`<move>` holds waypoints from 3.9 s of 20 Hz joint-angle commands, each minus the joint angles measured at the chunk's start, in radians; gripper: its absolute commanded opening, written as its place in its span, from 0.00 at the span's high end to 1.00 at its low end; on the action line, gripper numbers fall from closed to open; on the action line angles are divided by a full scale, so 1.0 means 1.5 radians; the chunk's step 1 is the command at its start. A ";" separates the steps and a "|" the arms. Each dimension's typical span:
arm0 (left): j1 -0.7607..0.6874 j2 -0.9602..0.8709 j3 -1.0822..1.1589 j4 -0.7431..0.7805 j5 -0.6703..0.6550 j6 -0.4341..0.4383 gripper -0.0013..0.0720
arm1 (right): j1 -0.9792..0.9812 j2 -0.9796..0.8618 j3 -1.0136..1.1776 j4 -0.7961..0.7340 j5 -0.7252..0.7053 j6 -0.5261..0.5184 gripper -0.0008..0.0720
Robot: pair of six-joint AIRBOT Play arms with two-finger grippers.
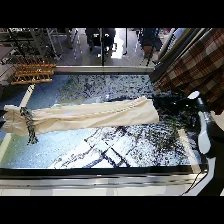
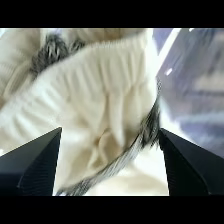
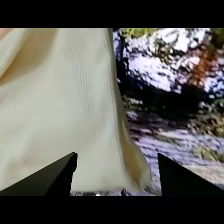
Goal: Fold the clothes and pants, and hang the long-sleeved shirts on hangers.
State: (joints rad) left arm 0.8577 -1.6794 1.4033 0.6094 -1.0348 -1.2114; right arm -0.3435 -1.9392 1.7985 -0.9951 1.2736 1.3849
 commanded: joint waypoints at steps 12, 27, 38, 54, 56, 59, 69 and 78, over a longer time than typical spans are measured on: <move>-0.097 0.006 -0.064 0.227 -0.002 -0.111 0.09 | 0.037 0.163 -0.417 0.198 -0.160 -0.047 0.21; -0.122 -0.064 -0.064 0.201 0.211 -0.254 0.74 | 0.118 -0.004 -0.250 0.322 -0.356 -0.038 0.29; -0.092 -0.051 0.048 -0.090 0.014 -0.111 0.96 | 0.106 0.058 -0.022 0.124 -0.227 -0.010 0.95; -0.079 -0.101 0.115 0.541 -0.325 -0.122 0.96 | 0.100 0.135 -0.218 -0.243 0.274 -0.042 0.95; -0.069 -0.101 0.115 0.585 -0.348 -0.121 0.96 | 0.100 0.168 -0.293 -0.243 0.274 -0.043 0.94; -0.060 -0.101 0.115 0.588 -0.355 -0.122 0.95 | 0.100 0.239 -0.418 -0.243 0.268 -0.047 0.44; -0.056 -0.027 0.157 0.380 -0.344 -0.131 0.22 | -0.061 0.347 -0.490 -0.177 0.016 -0.066 0.26; -0.107 0.040 0.161 0.112 -0.358 -0.037 0.34 | -0.084 0.247 -0.488 -0.009 -0.051 -0.231 0.26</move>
State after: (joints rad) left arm 0.7288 -1.6321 1.6428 0.8360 -1.5291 -1.2919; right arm -0.4576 -1.5414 1.0645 -1.0470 1.2339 1.0904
